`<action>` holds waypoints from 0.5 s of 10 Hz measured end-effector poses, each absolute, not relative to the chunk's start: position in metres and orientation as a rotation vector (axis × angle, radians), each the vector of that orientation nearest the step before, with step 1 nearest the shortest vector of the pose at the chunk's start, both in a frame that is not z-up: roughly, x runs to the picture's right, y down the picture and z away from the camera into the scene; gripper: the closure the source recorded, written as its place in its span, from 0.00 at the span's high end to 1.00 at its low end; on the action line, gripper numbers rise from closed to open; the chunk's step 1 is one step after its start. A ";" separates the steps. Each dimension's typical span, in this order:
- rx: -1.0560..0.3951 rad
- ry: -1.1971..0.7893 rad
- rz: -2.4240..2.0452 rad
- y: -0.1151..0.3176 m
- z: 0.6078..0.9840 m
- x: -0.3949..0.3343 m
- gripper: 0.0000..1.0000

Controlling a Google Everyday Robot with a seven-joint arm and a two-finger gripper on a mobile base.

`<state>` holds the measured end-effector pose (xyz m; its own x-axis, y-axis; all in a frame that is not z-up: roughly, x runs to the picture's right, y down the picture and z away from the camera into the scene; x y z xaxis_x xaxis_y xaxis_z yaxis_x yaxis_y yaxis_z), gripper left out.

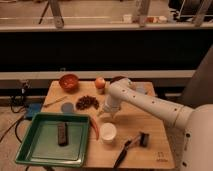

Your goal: Place pepper in red bowl

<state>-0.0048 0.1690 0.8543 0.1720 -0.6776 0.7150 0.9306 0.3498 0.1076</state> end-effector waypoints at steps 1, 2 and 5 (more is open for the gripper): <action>-0.401 -0.765 -1.201 0.170 0.854 -0.009 0.80; -0.403 -0.764 -1.212 0.171 0.854 -0.012 0.80; -0.409 -0.758 -1.243 0.176 0.853 -0.015 0.80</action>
<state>-0.0148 0.1756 0.8529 0.1269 -0.6926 0.7101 0.9483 0.2947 0.1180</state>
